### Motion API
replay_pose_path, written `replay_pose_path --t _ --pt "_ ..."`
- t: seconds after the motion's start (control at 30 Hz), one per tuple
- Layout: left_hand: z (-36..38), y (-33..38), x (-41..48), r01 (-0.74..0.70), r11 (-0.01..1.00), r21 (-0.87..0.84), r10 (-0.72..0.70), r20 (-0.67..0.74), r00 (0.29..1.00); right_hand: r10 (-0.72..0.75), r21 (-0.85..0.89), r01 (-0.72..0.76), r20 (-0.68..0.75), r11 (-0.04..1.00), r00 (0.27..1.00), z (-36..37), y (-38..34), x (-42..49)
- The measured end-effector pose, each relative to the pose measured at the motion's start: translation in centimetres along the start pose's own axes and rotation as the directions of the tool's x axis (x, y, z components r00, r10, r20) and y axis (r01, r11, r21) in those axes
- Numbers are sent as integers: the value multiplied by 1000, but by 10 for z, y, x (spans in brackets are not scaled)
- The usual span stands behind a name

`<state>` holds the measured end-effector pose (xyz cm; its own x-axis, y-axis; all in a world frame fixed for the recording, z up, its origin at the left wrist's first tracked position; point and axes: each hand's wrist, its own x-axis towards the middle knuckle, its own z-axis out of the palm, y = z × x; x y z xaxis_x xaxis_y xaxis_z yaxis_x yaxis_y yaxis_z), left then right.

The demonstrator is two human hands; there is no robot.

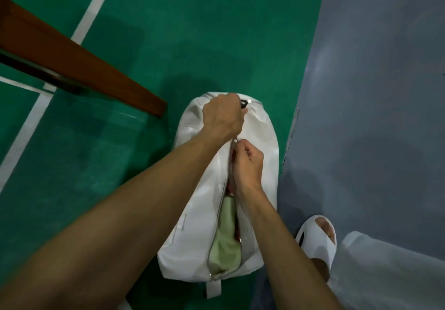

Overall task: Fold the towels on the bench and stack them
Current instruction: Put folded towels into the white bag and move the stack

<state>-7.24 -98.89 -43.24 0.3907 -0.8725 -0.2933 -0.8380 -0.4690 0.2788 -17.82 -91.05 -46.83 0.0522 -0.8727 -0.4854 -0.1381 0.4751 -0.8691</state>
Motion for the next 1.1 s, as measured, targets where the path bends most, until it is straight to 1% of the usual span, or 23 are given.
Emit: replay_pose_path --t 0.1,0.17,0.2,0.23,0.27,0.33,0.4,0.47,0.53,0.63,0.73,0.87,0.93,1.0,1.1 --pt "-5 0 3 49 994 -96 -49 11 999 25 -16 -24 10 1000 1000 -1 21 -20" --pt "-5 -5 -9 87 984 -156 -91 -21 996 35 -34 -35 9 999 999 -1 33 -25" --pt "-6 -7 -17 108 984 -143 -115 -40 993 40 -45 -40 -2 998 999 0 35 -25" --pt "-7 -10 -26 128 987 -94 -132 -36 991 45 -63 -46 -15 997 999 2 35 -23" --pt "-6 -14 -35 143 990 -22 -143 -6 990 55 -88 -58 -33 994 998 4 35 -22" --pt "3 -23 -51 139 986 87 -148 110 983 71 -127 -80 -69 989 995 7 35 -21" --pt "18 -27 -65 144 988 59 -153 194 969 78 -148 -87 -65 985 995 9 36 -22" --pt "30 -27 -79 147 989 8 -145 223 964 87 -139 -94 -56 986 995 10 41 -26" --pt "32 -24 -84 130 992 0 -128 196 972 109 -121 -115 -53 986 993 8 43 -30" --pt "23 -27 -81 71 997 25 -74 175 982 108 -196 -120 -71 973 992 4 39 -35" --pt "18 -28 -81 53 998 18 -55 128 990 102 -310 -121 -77 943 992 -2 41 -52" --pt "25 -31 -97 59 998 -2 -59 99 993 88 -322 -106 -69 941 994 -13 49 -81" --pt "32 -35 -115 94 994 50 -100 130 986 86 -289 -100 -61 952 994 -13 48 -84" --pt "40 -39 -126 110 994 30 -113 208 972 85 -284 -100 -65 954 994 -10 44 -84" --pt "38 -36 -125 56 998 -7 -53 245 968 108 -307 -129 -84 943 991 -14 41 -93"
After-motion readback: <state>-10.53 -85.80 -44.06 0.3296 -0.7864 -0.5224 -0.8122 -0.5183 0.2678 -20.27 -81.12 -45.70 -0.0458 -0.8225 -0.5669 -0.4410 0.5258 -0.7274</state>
